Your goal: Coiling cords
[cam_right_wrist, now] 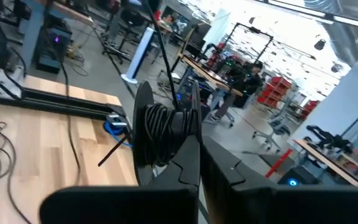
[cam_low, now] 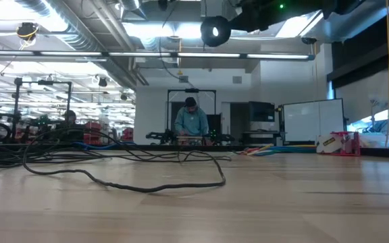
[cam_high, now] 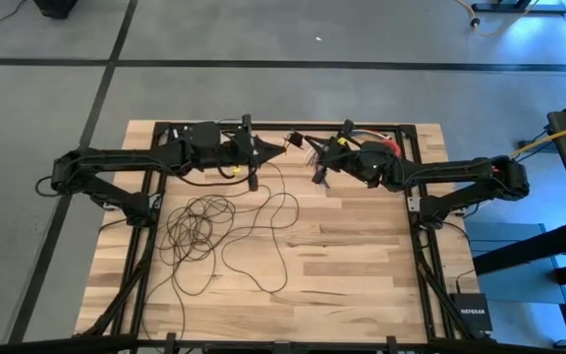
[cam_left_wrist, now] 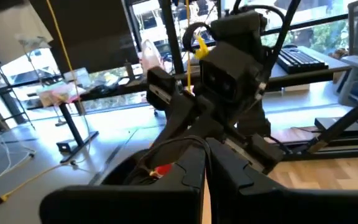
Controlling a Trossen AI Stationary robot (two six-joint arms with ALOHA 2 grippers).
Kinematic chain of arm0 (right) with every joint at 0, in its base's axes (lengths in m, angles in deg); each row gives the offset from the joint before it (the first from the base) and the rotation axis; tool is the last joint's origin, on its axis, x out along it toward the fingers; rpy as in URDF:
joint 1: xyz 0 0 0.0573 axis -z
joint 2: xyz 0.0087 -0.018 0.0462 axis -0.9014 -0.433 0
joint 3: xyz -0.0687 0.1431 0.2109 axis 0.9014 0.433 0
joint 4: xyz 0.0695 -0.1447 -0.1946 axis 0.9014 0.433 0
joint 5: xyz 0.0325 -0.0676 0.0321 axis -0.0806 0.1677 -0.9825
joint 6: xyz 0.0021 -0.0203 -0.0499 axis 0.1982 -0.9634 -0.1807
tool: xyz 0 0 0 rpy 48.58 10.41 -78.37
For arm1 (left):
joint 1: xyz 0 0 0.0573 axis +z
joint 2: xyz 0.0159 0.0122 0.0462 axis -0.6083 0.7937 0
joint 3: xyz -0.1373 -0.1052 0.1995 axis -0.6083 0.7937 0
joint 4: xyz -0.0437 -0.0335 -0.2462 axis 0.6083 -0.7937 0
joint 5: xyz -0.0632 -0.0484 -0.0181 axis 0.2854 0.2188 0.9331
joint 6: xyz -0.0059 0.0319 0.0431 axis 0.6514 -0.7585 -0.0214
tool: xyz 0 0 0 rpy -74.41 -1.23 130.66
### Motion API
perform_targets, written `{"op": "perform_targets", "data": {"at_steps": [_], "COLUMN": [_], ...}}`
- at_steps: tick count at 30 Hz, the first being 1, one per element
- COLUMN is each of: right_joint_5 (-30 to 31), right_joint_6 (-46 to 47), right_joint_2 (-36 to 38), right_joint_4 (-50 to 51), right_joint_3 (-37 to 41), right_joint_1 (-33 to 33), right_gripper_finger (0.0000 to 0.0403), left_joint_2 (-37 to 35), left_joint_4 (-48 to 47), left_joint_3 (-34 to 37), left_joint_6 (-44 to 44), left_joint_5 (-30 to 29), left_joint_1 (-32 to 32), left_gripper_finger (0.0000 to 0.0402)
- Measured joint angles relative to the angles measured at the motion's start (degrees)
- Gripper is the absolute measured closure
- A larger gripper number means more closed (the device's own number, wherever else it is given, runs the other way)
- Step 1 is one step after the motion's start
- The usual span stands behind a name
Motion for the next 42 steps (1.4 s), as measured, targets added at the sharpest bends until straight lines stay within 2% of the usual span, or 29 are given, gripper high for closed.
{"op": "perform_targets", "data": {"at_steps": [8, 16, 20, 32, 38, 42], "right_joint_5": [2.3, 2.6, 2.0, 0.1, -1.9, -1.9], "right_joint_6": [0.0, 1.3, 2.6, 10.4, 10.6, 11.0], "right_joint_2": [-1.2, -1.3, -1.3, -1.3, -1.3, -1.3], "right_joint_4": [-4.8, -6.9, -7.5, -12.3, -11.9, -13.0], "right_joint_3": [0.0, 0.0, 0.0, 0.0, 0.0, 0.0], "right_joint_1": [0.1, 0.1, 0.0, 0.0, 0.0, 0.0], "right_gripper_finger": [0.0397, 0.0397, 0.0397, 0.0397, 0.0397, 0.0397], "left_joint_2": [8.4, 14.4, 16.7, 18.5, 18.6, 18.6], "left_joint_4": [9.7, 14.7, 16.2, 15.5, 21.1, 19.0], "left_joint_3": [0.0, 0.0, 0.0, 0.0, 0.0, 0.0], "left_joint_6": [0.2, -1.7, -1.8, -0.2, 2.2, 1.2], "left_joint_5": [1.4, 1.2, -0.8, -2.1, -1.8, -2.9], "left_joint_1": [-1.4, -2.6, -2.4, -0.1, -0.4, -0.4], "left_gripper_finger": [0.0396, 0.0396, 0.0396, 0.0396, 0.0396, 0.0396]}}
